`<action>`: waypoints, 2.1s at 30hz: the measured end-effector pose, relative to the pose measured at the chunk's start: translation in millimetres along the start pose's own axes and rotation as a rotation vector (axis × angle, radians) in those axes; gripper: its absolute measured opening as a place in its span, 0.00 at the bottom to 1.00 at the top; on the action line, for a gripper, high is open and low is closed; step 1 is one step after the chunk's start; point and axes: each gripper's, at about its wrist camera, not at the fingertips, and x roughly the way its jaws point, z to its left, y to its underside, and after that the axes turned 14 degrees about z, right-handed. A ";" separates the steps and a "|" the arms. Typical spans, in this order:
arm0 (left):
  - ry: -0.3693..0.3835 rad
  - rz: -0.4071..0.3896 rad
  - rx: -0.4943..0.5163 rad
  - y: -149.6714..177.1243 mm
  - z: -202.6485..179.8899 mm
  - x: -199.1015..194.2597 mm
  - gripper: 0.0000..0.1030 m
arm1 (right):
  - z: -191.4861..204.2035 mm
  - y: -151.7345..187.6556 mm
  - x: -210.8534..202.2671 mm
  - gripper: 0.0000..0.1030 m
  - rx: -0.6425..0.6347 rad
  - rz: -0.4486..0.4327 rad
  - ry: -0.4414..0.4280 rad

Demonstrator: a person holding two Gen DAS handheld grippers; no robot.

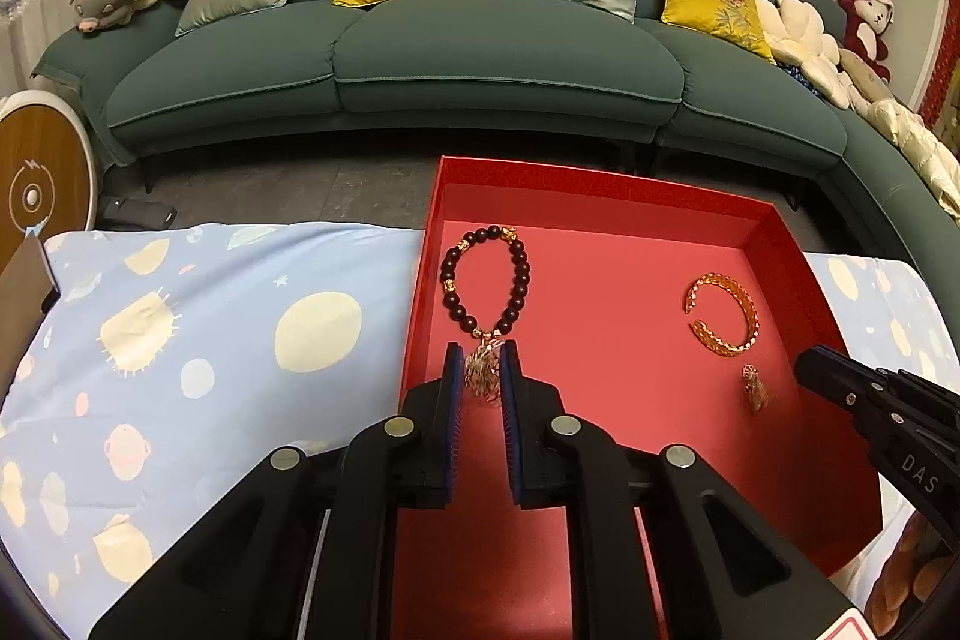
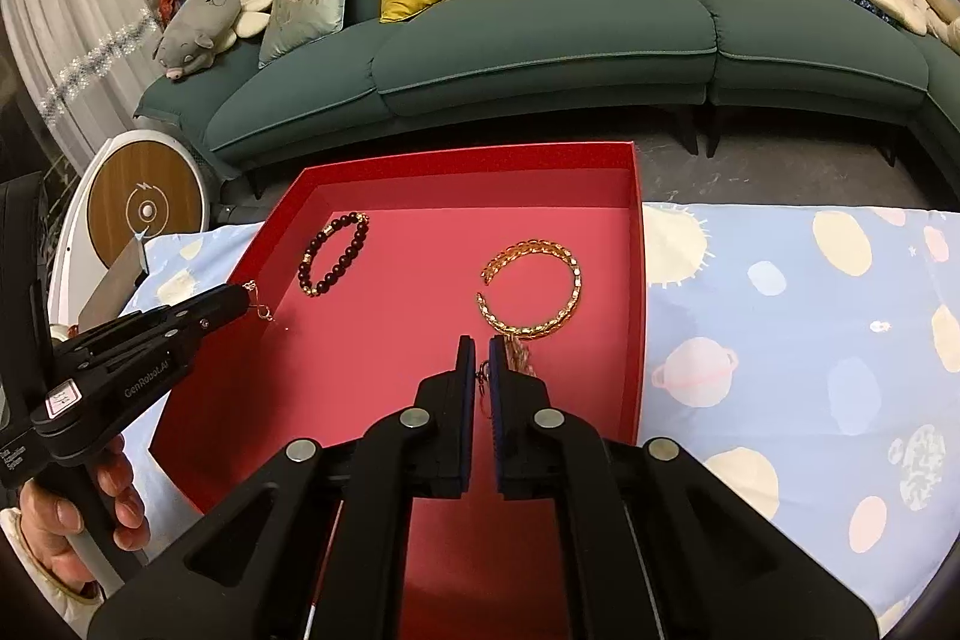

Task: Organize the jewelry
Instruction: 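Place both held pieces into the red box and open both tools, then grasp the gold watch with the left tool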

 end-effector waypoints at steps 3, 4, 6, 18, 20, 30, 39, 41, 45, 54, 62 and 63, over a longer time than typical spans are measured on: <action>0.033 -0.004 -0.025 1.1 5.0 -3.3 0.35 | -0.9 0.2 -2.7 0.17 0.004 -0.015 -0.003; 0.036 -0.012 -0.027 2.0 5.6 -6.5 0.36 | -1.6 0.9 -5.2 0.25 0.009 -0.024 -0.005; 0.027 -0.027 -0.021 3.1 3.9 -13.8 0.37 | -2.5 1.5 -12.5 0.34 0.014 -0.047 -0.006; 0.100 -0.148 -0.037 39.4 14.8 -142.9 0.48 | 13.1 35.6 -129.4 0.44 -0.018 -0.169 -0.015; 0.098 -0.153 -0.027 58.8 15.6 -164.5 0.51 | 17.7 53.4 -152.9 0.48 -0.017 -0.182 -0.021; 0.051 -0.057 -0.019 160.1 17.3 -161.3 0.59 | 35.2 151.9 -174.0 0.52 -0.057 -0.139 -0.017; 0.062 0.093 -0.092 186.6 30.9 -92.6 0.59 | 30.7 177.6 -94.9 0.54 -0.109 0.000 0.109; 0.076 0.105 -0.113 188.6 32.8 -84.2 0.59 | 26.0 177.1 -82.7 0.54 -0.104 0.017 0.107; 0.085 0.131 -0.102 191.9 25.8 -71.5 0.59 | 17.3 176.2 -62.8 0.54 -0.081 0.042 0.104; 0.048 0.152 -0.033 195.5 -0.3 -50.6 0.59 | 26.3 178.0 -36.3 0.47 -0.114 0.099 0.118; 0.032 0.132 -0.058 188.2 -3.4 -47.6 0.59 | 36.7 187.8 -39.2 0.29 -0.138 0.122 0.124; 0.025 0.129 -0.059 186.0 -4.0 -46.4 0.60 | 39.4 190.6 -39.8 0.27 -0.143 0.128 0.115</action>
